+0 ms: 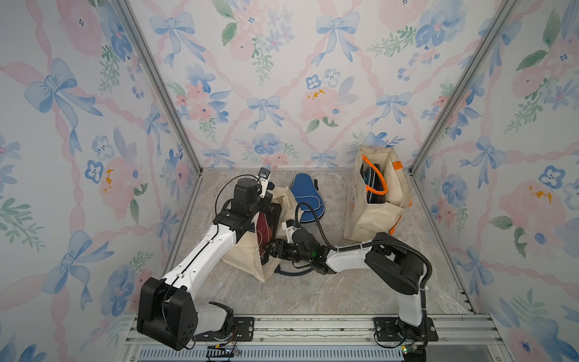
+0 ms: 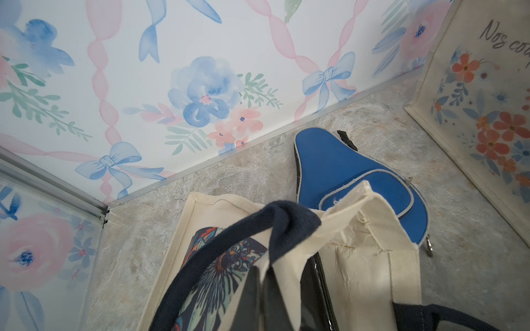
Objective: Remove the ping pong set from the canvas bag
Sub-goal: Pick up the ping pong set from the canvas bag.
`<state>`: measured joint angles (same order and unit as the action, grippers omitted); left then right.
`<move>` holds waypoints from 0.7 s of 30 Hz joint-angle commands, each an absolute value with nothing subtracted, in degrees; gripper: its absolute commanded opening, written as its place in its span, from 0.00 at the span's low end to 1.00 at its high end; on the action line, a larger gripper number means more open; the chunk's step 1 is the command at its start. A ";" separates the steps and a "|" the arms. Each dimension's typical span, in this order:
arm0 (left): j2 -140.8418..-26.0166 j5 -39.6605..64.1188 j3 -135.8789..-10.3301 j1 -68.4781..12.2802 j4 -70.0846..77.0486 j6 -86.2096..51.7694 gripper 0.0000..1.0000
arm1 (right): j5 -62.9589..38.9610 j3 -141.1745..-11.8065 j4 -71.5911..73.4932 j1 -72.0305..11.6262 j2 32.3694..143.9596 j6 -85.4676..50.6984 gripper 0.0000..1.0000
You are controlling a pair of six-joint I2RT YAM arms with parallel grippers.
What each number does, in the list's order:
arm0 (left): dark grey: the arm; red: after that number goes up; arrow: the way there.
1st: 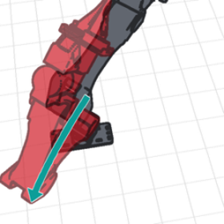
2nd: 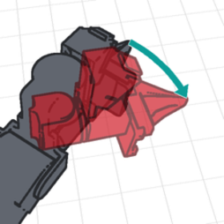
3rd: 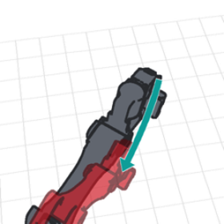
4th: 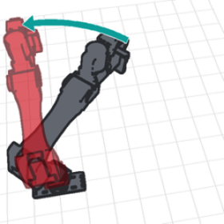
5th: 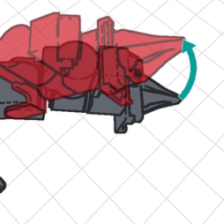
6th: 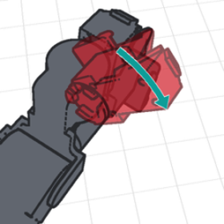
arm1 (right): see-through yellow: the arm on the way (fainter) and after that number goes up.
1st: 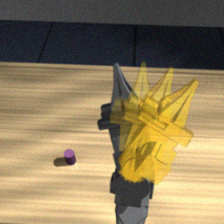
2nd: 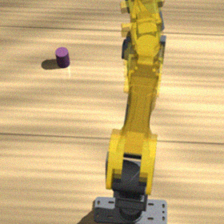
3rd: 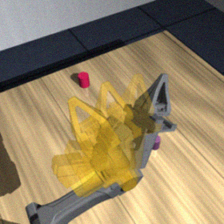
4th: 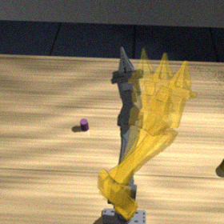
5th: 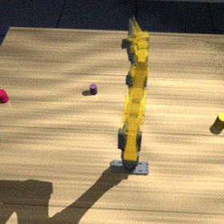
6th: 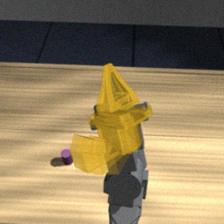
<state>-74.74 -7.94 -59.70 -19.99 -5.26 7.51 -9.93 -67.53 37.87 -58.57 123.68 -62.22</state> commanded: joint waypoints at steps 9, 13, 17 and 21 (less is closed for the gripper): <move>-74.99 -8.30 -60.87 -20.70 -4.01 7.77 0.00 | -10.90 -70.90 41.48 -58.75 128.36 -65.21 0.61; -75.06 -8.44 -60.86 -20.78 -3.97 7.81 0.00 | -11.15 -71.53 41.46 -58.63 129.21 -65.71 0.62; -75.00 -8.43 -60.87 -20.82 -4.00 7.82 0.00 | -11.42 -72.06 41.73 -58.48 130.38 -66.71 0.62; -74.94 -8.40 -60.82 -20.99 -4.00 7.88 0.00 | -11.60 -72.22 43.02 -58.54 130.48 -66.63 0.62</move>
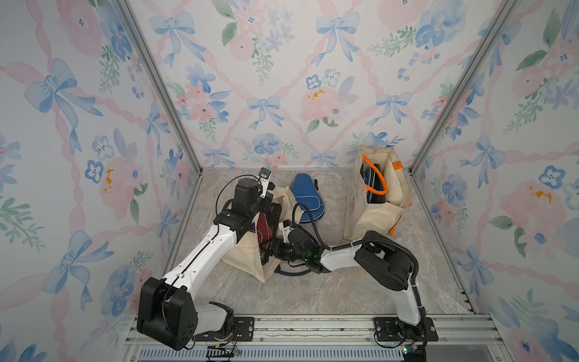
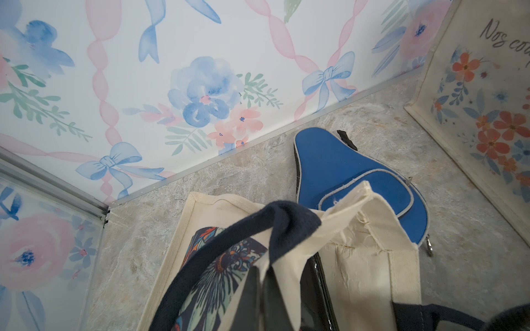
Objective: Remove the ping pong set from the canvas bag
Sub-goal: Pick up the ping pong set from the canvas bag.
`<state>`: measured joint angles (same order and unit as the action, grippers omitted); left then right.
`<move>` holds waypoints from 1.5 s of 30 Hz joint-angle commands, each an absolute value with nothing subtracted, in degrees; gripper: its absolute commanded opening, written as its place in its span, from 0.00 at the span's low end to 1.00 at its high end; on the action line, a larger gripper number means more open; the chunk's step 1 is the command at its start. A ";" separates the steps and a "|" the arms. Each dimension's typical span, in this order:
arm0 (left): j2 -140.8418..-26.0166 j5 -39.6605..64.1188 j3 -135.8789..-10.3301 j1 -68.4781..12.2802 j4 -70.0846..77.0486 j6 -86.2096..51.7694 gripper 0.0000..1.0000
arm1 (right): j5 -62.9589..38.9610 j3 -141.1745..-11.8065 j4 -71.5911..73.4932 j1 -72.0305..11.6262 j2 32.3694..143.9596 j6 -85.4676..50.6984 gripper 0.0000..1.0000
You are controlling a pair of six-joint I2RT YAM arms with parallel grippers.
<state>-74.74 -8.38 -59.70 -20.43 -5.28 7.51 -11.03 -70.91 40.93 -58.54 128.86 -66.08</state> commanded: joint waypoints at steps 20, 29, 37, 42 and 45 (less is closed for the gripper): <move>-75.06 -8.79 -60.81 -21.42 -4.04 8.09 0.00 | -11.95 -73.38 50.34 -59.07 132.45 -65.52 0.59; -75.21 -8.70 -60.81 -21.51 -4.04 8.07 0.00 | -12.04 -76.56 48.66 -58.88 136.39 -65.11 0.57; -75.42 -8.75 -60.74 -21.62 -4.06 8.09 0.00 | -11.36 -76.24 54.25 -58.03 135.61 -62.95 0.46; -75.60 -8.70 -60.86 -21.63 -4.20 8.02 0.00 | -11.91 -78.20 54.63 -58.15 136.47 -61.96 0.47; -75.64 -8.86 -60.83 -21.71 -4.20 8.17 0.00 | -12.27 -80.45 54.86 -58.41 138.85 -62.82 0.47</move>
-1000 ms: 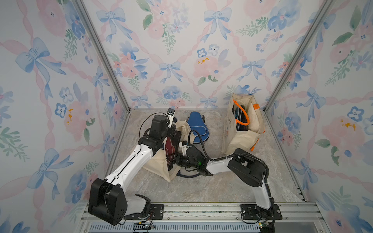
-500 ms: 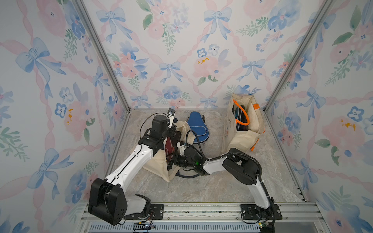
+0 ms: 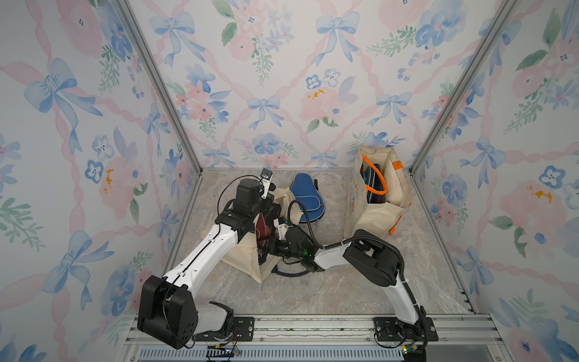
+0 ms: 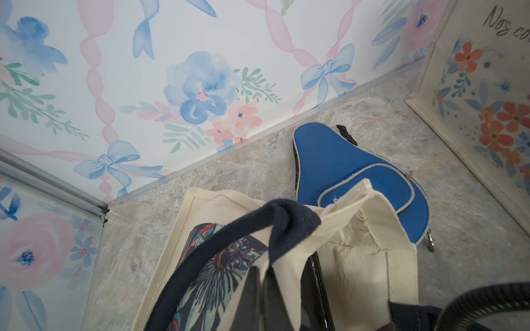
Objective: Remove the ping pong set from the canvas bag
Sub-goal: Pick up the ping pong set from the canvas bag.
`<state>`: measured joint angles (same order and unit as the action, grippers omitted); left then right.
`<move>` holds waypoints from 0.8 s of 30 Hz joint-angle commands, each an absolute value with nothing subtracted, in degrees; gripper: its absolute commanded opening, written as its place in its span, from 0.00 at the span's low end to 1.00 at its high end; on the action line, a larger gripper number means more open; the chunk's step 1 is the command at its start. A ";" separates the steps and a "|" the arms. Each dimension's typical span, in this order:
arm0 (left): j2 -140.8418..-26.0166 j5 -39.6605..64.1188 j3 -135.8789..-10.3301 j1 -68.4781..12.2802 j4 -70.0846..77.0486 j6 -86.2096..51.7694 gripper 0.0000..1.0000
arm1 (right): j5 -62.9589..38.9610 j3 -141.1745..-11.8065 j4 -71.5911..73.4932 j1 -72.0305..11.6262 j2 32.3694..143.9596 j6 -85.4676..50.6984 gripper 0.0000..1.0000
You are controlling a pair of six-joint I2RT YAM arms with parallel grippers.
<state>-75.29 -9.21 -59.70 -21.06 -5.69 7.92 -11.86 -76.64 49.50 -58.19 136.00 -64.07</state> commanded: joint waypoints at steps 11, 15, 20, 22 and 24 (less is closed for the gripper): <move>-76.03 -9.20 -60.84 -21.96 -4.33 8.26 0.00 | -7.70 -79.33 61.34 -58.47 136.49 -58.86 0.40; -76.03 -9.23 -60.94 -22.01 -4.45 8.33 0.00 | -6.39 -75.66 62.76 -59.56 133.09 -56.60 0.39; -76.03 -9.14 -60.94 -22.06 -4.53 8.21 0.00 | -5.89 -77.55 57.96 -59.85 133.00 -56.53 0.41; -75.97 -9.23 -60.94 -22.14 -4.49 8.23 0.00 | -6.39 -79.46 56.65 -59.60 134.51 -58.26 0.42; -75.95 -9.36 -60.88 -22.19 -4.54 8.32 0.00 | -6.71 -81.61 54.29 -59.42 135.88 -59.91 0.43</move>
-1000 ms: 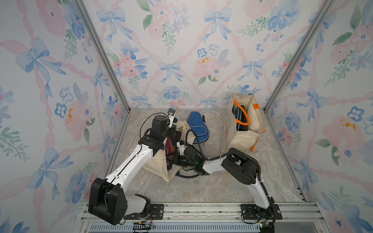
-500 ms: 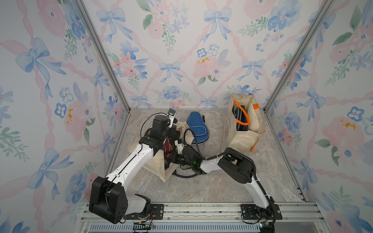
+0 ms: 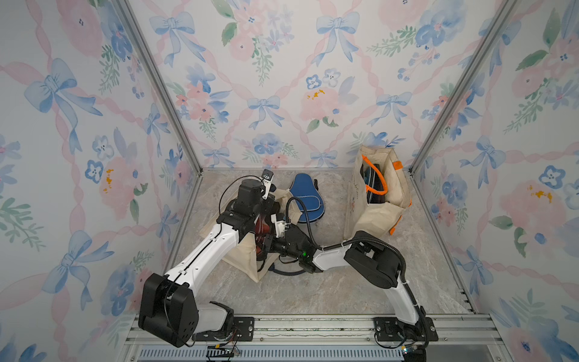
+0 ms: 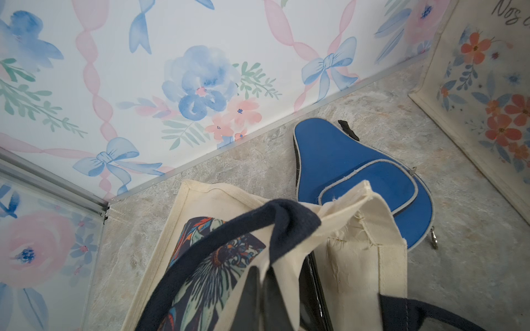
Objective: Remove the ping pong set from the canvas bag
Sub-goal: Pick up the ping pong set from the canvas bag.
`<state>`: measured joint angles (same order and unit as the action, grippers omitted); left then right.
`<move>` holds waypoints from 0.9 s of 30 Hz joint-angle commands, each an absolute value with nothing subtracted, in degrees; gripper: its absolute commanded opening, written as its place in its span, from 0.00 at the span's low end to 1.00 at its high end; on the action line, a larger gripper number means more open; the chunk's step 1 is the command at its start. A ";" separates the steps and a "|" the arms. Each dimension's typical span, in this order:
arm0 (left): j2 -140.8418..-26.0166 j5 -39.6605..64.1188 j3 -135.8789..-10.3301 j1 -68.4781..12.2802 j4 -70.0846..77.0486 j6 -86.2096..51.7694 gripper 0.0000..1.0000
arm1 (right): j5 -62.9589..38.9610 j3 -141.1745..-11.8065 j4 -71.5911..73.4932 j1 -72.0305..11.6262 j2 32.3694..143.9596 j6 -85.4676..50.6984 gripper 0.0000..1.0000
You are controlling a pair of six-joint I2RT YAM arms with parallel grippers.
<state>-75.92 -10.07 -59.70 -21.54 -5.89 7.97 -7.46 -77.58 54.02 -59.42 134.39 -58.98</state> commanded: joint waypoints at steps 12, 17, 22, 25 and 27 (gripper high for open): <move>-75.87 -9.31 -60.91 -22.28 -4.56 8.24 0.00 | -6.94 -85.42 43.02 -58.85 137.95 -63.46 0.51; -75.78 -9.41 -60.93 -22.41 -4.52 8.29 0.00 | -6.70 -85.75 41.24 -58.47 137.41 -62.68 0.37; -75.76 -9.65 -60.95 -22.41 -4.50 8.18 0.00 | -6.41 -84.44 39.72 -58.05 135.35 -61.81 0.20; -75.50 -10.04 -61.06 -22.31 -4.48 7.87 0.00 | -6.55 -82.90 39.98 -58.13 133.62 -60.98 0.14; -75.28 -10.02 -61.16 -22.15 -4.43 7.40 0.00 | -6.39 -81.21 40.07 -58.24 131.83 -59.82 0.09</move>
<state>-75.94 -10.28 -59.70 -21.65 -6.83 8.56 -7.90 -82.85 40.14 -58.78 135.22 -63.07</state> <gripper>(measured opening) 0.051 0.147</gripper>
